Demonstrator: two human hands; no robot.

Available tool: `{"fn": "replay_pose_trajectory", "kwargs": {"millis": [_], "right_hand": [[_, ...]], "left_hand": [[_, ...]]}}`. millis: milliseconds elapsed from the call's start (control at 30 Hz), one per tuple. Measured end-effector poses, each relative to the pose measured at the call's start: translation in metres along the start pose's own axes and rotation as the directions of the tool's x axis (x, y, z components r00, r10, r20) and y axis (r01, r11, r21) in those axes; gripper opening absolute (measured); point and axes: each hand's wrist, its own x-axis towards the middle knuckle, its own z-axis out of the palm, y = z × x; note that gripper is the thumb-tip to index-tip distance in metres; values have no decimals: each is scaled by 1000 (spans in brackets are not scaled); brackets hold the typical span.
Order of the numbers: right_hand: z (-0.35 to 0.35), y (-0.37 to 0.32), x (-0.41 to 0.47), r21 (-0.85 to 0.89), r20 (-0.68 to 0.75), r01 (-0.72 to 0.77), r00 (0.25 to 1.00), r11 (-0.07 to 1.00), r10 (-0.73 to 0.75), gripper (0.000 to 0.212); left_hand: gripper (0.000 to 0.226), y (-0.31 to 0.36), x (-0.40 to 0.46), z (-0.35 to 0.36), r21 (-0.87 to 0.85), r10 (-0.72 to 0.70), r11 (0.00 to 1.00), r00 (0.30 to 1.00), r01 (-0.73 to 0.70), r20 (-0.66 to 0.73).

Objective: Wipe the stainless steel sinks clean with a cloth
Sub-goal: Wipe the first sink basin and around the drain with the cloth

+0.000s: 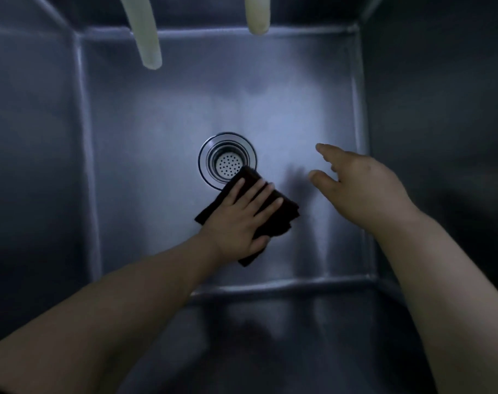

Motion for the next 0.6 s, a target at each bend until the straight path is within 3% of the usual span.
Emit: {"fn": "replay_pose_trajectory", "kwargs": {"millis": [200, 300, 467, 600], "right_hand": [[-3, 16, 5, 146, -127, -47, 990, 988, 66, 45], [-4, 25, 6, 168, -136, -76, 986, 983, 99, 44], [-7, 30, 7, 180, -169, -112, 975, 977, 143, 48], [-11, 31, 6, 189, -147, -124, 977, 974, 153, 48]], "left_hand": [[76, 20, 104, -16, -18, -223, 975, 975, 223, 4], [77, 7, 133, -23, 10, -242, 970, 970, 242, 15], [78, -44, 135, -34, 54, -347, 936, 938, 348, -17], [76, -92, 109, -41, -29, -462, 887, 885, 461, -50]]}}
